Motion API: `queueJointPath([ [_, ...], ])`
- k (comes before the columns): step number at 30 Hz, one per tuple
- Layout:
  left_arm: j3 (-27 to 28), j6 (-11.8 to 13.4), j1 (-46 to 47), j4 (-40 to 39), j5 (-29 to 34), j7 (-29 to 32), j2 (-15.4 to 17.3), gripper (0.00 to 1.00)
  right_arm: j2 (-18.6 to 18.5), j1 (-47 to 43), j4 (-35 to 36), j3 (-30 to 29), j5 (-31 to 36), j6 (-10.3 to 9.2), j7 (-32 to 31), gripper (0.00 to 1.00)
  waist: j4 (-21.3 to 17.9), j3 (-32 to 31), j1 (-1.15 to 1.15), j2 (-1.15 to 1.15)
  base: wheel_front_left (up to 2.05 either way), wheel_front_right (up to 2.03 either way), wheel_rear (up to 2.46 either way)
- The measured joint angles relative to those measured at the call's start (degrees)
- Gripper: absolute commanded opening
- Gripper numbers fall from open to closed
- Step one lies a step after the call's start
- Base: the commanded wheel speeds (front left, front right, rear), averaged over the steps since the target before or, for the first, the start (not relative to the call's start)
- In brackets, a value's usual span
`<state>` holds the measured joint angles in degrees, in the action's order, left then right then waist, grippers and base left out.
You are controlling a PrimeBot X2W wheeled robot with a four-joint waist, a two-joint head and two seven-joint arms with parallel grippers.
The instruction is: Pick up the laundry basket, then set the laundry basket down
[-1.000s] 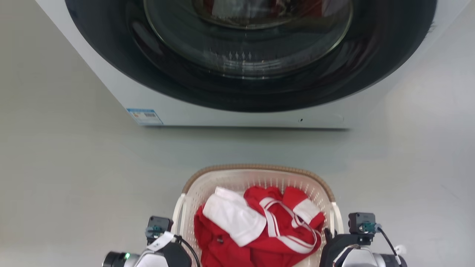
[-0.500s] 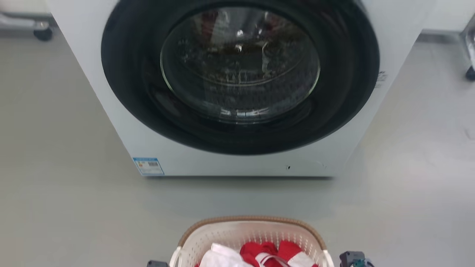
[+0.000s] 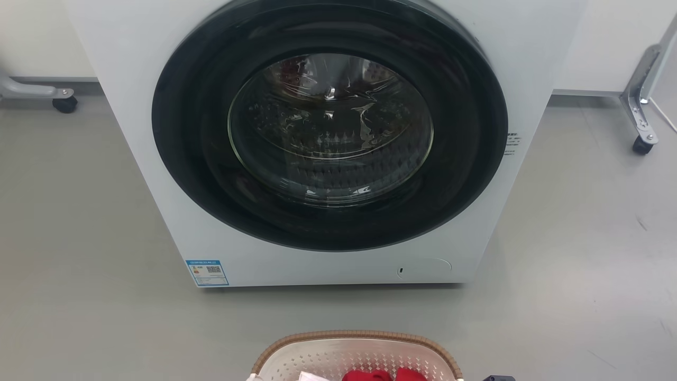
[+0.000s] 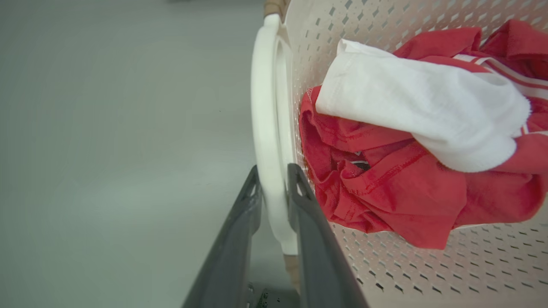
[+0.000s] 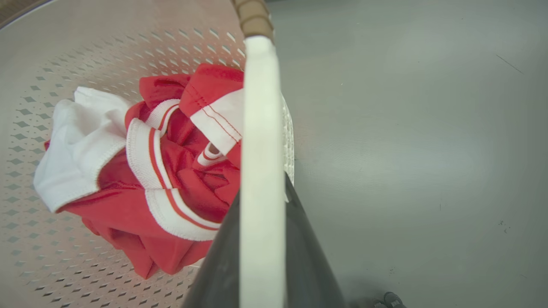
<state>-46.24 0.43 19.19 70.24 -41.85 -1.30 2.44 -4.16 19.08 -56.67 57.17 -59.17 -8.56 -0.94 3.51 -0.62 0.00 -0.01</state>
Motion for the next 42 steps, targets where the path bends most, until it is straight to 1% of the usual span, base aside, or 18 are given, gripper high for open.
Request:
queueJointPath([
  [18,-0.7,-0.1,0.0,0.3,-0.3,0.2,0.0,0.0,0.0,0.4,-1.0,3.0,-3.5,0.0,0.1,0.0,-0.1,-0.4,0.01,0.01,0.0,0.0,0.0],
  [20,-0.7,-0.4,0.0,0.5,-0.3,0.2,0.0,0.0,0.0,0.4,-1.1,3.3,-3.9,0.0,0.3,0.0,-0.1,-0.5,0.01,0.01,0.0,0.0,0.0],
  [42,-1.2,-0.5,-0.3,1.2,-0.4,0.2,0.0,0.0,0.0,0.5,-1.2,6.9,-7.4,-0.01,1.7,0.0,-0.3,-0.5,0.01,0.01,0.0,0.0,0.0],
])
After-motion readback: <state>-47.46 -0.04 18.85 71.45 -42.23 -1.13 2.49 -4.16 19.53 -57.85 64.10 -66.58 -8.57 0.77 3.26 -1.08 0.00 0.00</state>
